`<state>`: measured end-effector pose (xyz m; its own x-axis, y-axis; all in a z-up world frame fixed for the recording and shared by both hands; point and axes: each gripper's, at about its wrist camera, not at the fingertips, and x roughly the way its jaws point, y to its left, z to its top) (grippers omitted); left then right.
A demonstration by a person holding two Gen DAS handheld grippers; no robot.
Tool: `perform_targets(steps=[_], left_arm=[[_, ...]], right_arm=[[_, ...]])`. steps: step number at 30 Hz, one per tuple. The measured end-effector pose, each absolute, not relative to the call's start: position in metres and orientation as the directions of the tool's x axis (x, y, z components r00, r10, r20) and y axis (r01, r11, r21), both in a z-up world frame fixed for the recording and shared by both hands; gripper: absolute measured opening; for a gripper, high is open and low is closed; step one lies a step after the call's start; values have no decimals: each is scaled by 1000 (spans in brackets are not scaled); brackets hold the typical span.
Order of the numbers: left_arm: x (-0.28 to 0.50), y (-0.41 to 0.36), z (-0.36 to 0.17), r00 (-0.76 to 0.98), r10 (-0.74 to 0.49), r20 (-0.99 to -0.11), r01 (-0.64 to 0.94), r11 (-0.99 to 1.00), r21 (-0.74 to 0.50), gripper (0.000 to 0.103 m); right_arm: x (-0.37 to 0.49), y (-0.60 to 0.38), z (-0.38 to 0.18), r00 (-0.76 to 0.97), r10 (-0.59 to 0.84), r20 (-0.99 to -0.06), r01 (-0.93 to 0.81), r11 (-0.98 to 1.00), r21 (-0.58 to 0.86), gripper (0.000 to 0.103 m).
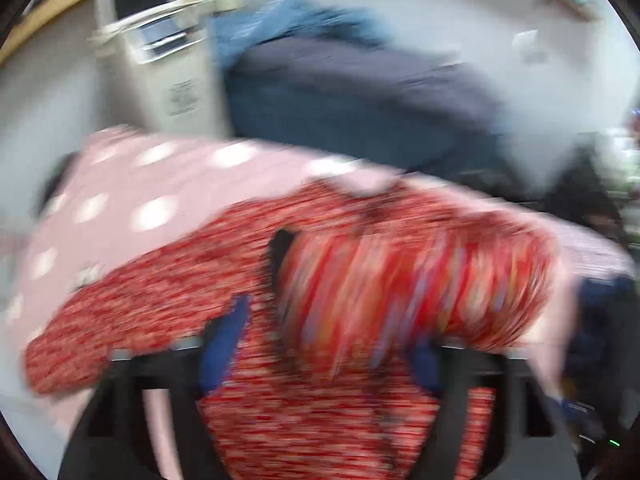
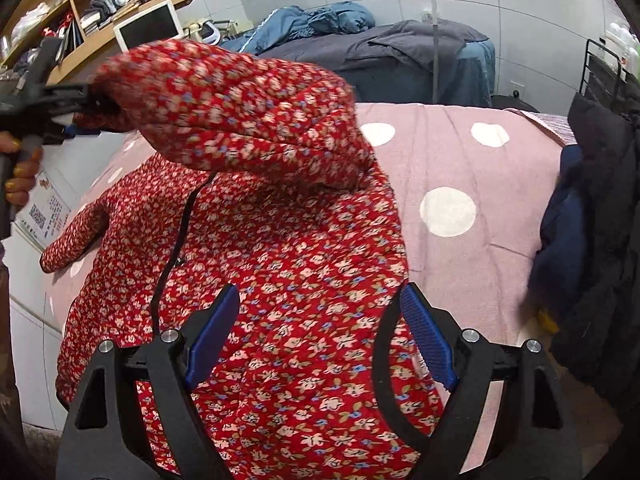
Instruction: Fold large clothes
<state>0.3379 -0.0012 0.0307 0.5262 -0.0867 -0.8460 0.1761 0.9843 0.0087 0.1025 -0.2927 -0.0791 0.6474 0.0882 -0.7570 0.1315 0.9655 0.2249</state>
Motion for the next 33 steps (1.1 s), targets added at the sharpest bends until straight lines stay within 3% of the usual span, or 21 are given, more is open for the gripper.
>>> perform_targets(steps=[4,7,17,21,25,33], left_arm=[[356,49,-16,417,-33,-908,-54,997,-60,85],[346,67,-28,418,-77,-905,-107,985,-133,85],[313,25,-44,489,-58,-871,144,990,15,94],[308,28,-47,499,-54,-865,107,994,0,94],[312,32,-38,522,-127,-844,106,991,-84,92],[350,-33,-52,550,-44,-834,167,984,58,93]], right_arm=[[101,-286,-80,635,86,-768,123,970,210,82],[101,-285,-80,630,70,-773,123,974,188,82],[109,-270,-93,575,61,-816,118,981,157,82],[113,-263,-94,558,44,-829,79,991,106,82],[134,-263,-84,576,-5,-817,51,998,30,82],[214,-261,-63,621,-8,-784,67,997,43,88]])
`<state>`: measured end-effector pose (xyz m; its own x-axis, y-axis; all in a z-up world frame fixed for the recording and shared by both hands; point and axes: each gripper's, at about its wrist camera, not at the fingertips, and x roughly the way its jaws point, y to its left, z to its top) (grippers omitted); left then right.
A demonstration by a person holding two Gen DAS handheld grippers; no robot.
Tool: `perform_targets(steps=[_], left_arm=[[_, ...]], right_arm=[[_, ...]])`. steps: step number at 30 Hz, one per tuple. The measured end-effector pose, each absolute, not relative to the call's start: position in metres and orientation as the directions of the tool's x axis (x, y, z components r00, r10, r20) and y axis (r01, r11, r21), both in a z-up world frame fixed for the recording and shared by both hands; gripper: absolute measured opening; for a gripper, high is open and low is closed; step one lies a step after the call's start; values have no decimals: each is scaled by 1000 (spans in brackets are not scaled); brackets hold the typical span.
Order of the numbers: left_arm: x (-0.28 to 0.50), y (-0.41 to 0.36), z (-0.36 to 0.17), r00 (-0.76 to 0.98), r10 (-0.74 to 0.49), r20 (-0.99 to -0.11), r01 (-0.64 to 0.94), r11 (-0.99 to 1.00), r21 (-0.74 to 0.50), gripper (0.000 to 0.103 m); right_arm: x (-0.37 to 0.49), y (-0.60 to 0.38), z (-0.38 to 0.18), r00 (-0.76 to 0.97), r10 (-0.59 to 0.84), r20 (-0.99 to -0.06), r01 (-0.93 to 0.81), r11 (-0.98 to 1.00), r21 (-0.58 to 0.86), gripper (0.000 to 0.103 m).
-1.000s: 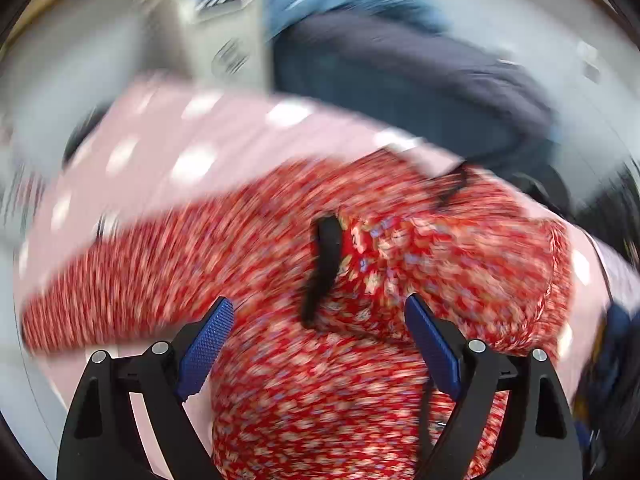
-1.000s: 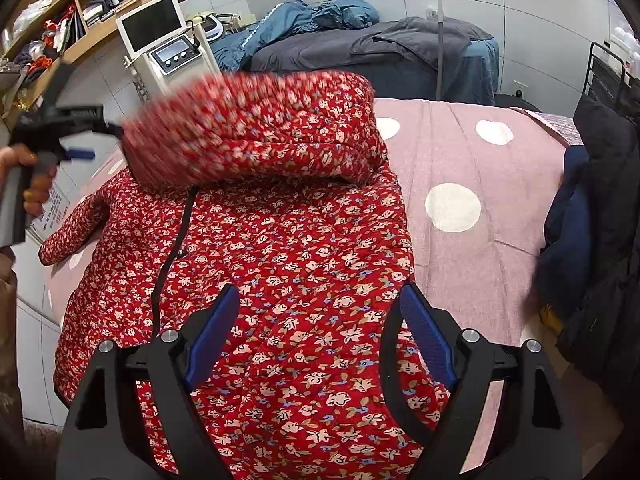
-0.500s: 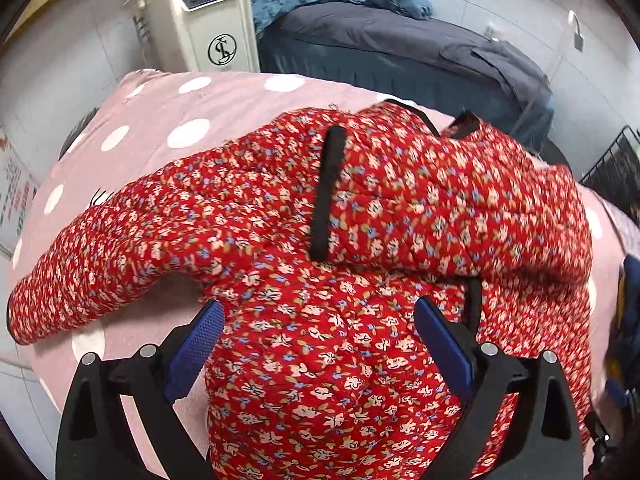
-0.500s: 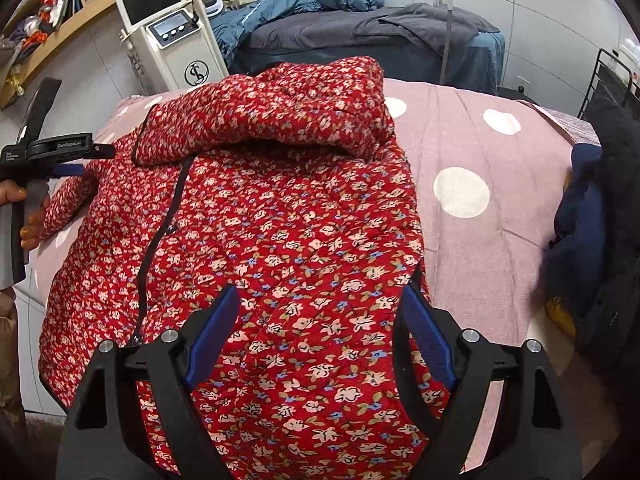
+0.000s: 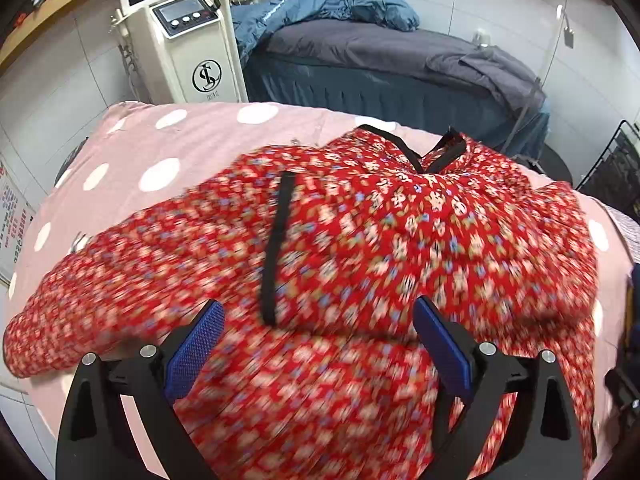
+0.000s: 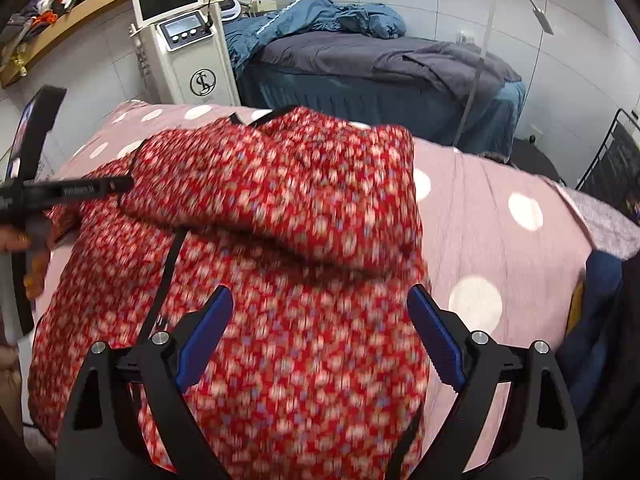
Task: Fold large clothes
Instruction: 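Smooth the folded sleeve flat with the left gripper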
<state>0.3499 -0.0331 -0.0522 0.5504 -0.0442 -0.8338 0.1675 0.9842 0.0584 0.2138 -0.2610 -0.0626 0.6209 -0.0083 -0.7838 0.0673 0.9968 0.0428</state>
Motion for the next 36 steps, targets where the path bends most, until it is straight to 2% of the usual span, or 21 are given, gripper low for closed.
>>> perform_targets(steps=[3,5,8,10,11,14,18,21,22,26,28,31,34,36], left_arm=[[376,-49,-84,485,2,-874,167,981,95,94],[383,-49,-103,440,29,-898,159,981,110,98],[386,-41,-115,442,-15,-897,134,990,50,98],[388,-39,-119,412,-40,-910,148,989,23,98],[388,-39,-120,412,-46,-910,161,987,23,98],[390,-30,-121,409,-71,-910,164,986,-3,98],[391,-26,-120,423,-61,-904,160,987,8,98],[387,-32,-119,436,-73,-897,160,987,-2,98],[386,-29,-116,443,-93,-892,158,987,-24,98],[370,-14,-103,443,-124,-888,132,989,-72,97],[355,-7,-89,451,-105,-886,114,992,-59,97],[322,0,-66,493,-92,-865,109,993,-44,97],[283,14,-51,510,-122,-852,107,991,-78,97],[258,26,-46,512,-143,-847,96,989,-108,97]], right_arm=[[240,-267,-60,645,-43,-763,122,991,48,88],[258,-272,-70,649,-32,-760,131,989,70,97],[291,-275,-115,523,-49,-851,137,990,27,97],[307,-277,-161,367,-47,-929,136,991,3,98],[307,-278,-173,352,-49,-935,147,989,3,99],[299,-271,-172,436,-103,-894,167,985,-31,99],[298,-266,-162,389,-135,-911,216,975,-52,97],[285,-253,-127,377,-82,-923,266,964,23,97],[274,-242,-104,426,-1,-905,234,966,109,97],[234,-200,-27,470,142,-871,119,968,222,97],[206,-181,11,456,275,-847,61,939,338,97],[167,-157,59,478,348,-806,27,912,410,97],[126,-140,118,507,447,-737,-59,871,488,97],[96,-131,157,503,579,-641,-145,788,598,97]])
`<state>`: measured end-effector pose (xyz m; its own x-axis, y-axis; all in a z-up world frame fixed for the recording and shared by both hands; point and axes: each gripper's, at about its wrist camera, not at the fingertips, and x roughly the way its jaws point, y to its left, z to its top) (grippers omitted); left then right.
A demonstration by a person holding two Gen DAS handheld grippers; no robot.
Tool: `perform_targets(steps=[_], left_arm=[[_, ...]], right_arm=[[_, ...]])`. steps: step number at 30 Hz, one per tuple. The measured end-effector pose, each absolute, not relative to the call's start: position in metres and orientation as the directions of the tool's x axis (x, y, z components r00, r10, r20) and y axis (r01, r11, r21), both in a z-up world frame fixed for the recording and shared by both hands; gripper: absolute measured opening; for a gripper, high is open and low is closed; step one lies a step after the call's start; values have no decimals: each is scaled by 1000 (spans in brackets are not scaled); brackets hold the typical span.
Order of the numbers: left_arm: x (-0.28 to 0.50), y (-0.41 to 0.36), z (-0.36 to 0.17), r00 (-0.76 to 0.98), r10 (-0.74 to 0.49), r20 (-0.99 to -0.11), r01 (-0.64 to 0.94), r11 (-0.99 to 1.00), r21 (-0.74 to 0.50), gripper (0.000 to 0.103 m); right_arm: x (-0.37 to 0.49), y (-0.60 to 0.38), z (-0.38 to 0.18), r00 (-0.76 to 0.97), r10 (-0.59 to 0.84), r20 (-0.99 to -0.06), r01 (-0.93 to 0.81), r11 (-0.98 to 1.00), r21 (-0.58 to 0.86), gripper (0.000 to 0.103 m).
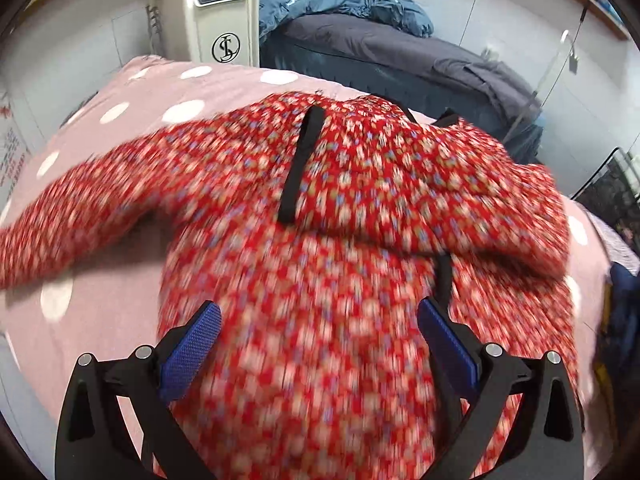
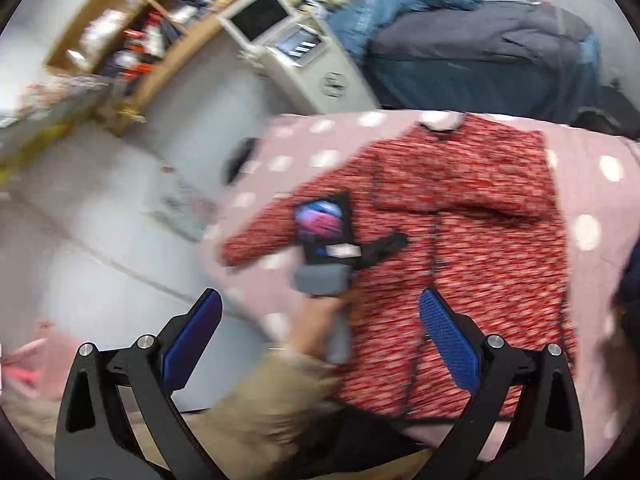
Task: Fold large clothes
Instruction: 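Smooth the folded sleeve flat with the left gripper, then grasp the other sleeve cuff with the left gripper and lift it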
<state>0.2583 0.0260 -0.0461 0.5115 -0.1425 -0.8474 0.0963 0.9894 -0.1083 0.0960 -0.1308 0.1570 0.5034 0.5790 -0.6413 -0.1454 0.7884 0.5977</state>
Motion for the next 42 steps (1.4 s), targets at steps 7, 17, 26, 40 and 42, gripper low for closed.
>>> perform_targets(steps=[7,17,26,40,42], left_arm=[[208,54,-39,473,-123,-872,46,992,-115,97],[177,81,-36,476,-103,-873,-23,991,-129,97],[172,112,-39,481,-64,-875,-104,986,-129,97],[181,302,-53,611,63,-789,-566,732,-380,95],[188,331,-61,617,76,-784,-608,679,-412,95]], right_arm=[[23,-97,232,415,781,-468,-369,614,698,97],[-18,-84,254,374,812,-448,-427,580,694,97],[-18,-92,244,385,797,-466,-425,601,677,97],[78,-158,74,585,283,-760,31,929,370,97],[84,-164,50,602,182,-777,69,958,278,97]])
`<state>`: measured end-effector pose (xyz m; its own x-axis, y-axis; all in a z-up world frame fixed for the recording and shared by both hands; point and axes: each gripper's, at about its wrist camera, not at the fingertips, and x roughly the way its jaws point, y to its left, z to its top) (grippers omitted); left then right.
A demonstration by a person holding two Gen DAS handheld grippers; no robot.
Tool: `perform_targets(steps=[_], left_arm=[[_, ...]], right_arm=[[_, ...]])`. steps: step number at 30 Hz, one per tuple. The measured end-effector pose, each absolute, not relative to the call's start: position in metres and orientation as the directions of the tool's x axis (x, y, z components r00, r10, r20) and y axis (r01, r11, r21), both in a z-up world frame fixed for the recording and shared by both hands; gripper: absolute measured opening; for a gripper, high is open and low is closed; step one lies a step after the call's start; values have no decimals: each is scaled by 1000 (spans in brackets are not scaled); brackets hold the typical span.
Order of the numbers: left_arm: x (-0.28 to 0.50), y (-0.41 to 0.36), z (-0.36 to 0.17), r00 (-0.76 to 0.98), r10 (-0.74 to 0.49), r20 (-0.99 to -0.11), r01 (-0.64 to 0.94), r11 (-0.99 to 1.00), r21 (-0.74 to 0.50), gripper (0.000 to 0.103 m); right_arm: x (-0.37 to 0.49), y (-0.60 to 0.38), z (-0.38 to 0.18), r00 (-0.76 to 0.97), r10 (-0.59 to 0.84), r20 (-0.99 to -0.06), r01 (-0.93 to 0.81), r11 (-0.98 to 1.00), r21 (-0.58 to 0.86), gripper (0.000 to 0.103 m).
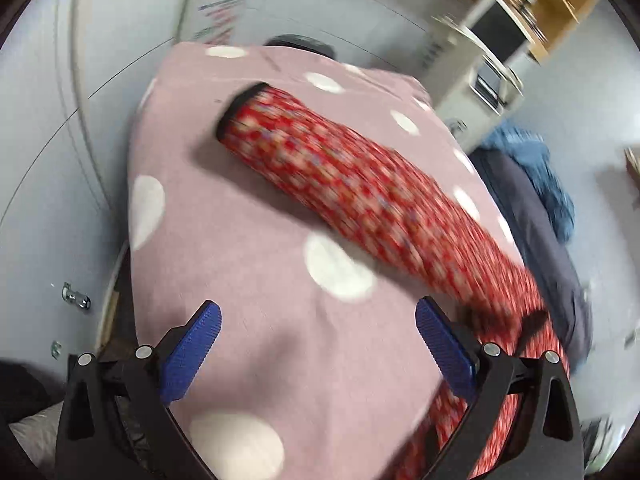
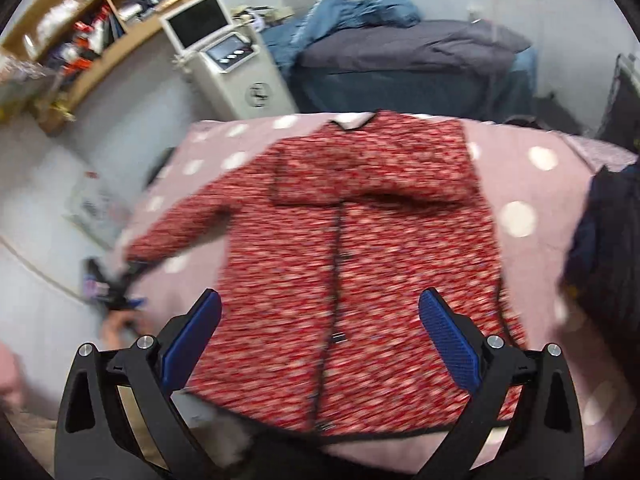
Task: Fold large clothes
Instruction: 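Grasp the other sleeve cuff with the left gripper and lift it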
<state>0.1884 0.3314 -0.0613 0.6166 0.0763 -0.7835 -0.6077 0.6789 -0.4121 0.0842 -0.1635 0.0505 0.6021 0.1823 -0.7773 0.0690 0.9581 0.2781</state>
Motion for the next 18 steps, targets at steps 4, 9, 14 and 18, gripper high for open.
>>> perform_targets(steps=[4,9,14,18], left_arm=[[210,380,-81,624,62,-779,-648,598,-472,93],[232,415,-99,626,57,-778,-669,551,-498,93],[255,419,-99,612,85,-786,-669,586,-457,95],[271,407,-92,638,26,-770,-604,637,-479,62]], right_arm=[[87,-174,-7,553,31,-833,120,986,117,97],[86,-181,-61,415,-74,-907,113,993,-29,97],[81,-197,-102,308,-151,-939,122,985,-118,97],[80,-210,-121,243,-128,-962,162,983,-90,97]])
